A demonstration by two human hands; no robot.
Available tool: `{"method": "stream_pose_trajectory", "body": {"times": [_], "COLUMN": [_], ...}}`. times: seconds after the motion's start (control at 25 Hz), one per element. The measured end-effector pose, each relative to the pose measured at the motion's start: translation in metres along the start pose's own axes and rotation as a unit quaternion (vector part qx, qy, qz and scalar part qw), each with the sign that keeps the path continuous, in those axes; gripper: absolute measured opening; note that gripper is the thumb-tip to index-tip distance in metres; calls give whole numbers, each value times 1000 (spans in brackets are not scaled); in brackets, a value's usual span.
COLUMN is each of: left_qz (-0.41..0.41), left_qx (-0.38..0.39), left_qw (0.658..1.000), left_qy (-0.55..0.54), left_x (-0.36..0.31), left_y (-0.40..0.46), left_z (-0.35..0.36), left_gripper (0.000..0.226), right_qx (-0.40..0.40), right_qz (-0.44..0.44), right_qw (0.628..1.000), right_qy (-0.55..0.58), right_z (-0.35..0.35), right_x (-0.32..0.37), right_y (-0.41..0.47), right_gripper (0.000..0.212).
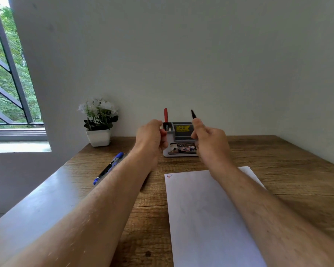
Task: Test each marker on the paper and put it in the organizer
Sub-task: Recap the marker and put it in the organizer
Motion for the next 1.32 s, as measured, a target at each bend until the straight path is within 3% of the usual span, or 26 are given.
{"method": "stream_pose_trajectory", "body": {"times": [0.16, 0.32, 0.4, 0.52, 0.64, 0.72, 0.84, 1.08, 1.32], "left_qz": [-35, 44, 59, 89, 109, 114, 124, 184, 225], "left_qx": [111, 244, 266, 252, 237, 220, 196, 166, 170], "left_qw": [977, 878, 848, 847, 867, 879, 868, 799, 738], "left_qy": [177, 410, 454, 460, 425, 408, 439, 547, 613], "left_x": [5, 8, 13, 21, 23, 22, 19, 18, 16], "left_y": [-6, -17, -20, -16, -16, -15, -12, -5, -4], "left_z": [7, 15, 18, 20, 19, 17, 14, 12, 10], "left_gripper": [19, 15, 9, 15, 13, 15, 15, 27, 26], "right_qx": [-45, -58, -52, -53, -58, -67, -65, -51, -30], "right_qz": [137, 170, 169, 159, 153, 151, 132, 91, 88], "right_qw": [965, 915, 886, 860, 847, 853, 876, 914, 920], "right_qy": [219, 361, 430, 482, 506, 495, 459, 392, 381], "right_z": [-4, -6, -6, -7, -4, -2, 0, 3, 5], "right_x": [-4, -8, -10, -11, -9, -8, -7, -1, -1], "right_y": [8, 17, 20, 20, 20, 20, 18, 10, 7], "right_gripper": [43, 44, 42, 39, 32, 29, 27, 28, 27]}}
Point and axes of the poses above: each hand's wrist, its own y-axis towards the middle knuckle, its own z-axis out of the palm, x = y × z, the point moved 1 cm from there along y, towards the middle knuckle, and after that the axes turned 6 degrees about y, right-handed, at the moved point
